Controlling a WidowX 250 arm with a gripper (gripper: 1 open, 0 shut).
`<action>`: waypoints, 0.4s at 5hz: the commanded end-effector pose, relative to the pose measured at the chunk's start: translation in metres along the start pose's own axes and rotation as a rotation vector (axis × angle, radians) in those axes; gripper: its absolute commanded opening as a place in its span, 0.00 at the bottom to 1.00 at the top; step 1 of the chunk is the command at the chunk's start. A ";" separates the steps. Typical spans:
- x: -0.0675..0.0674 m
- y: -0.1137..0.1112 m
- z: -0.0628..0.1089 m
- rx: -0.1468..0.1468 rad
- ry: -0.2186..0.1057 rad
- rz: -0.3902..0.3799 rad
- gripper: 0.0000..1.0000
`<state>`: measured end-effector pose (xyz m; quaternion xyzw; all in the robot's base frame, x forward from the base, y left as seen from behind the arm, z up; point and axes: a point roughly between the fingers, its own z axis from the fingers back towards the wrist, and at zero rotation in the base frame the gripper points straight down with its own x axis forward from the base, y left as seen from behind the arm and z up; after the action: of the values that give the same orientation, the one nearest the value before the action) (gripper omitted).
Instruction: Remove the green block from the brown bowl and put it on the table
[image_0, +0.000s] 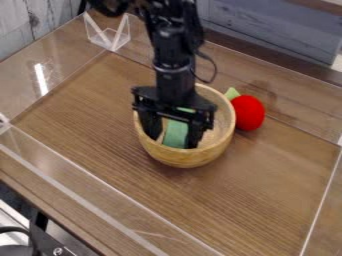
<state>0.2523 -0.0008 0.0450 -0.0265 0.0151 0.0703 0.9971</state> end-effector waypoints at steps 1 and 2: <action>0.012 -0.009 0.002 -0.004 -0.041 -0.027 1.00; 0.010 -0.015 -0.007 -0.005 -0.040 -0.091 1.00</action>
<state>0.2606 -0.0117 0.0325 -0.0266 0.0067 0.0329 0.9991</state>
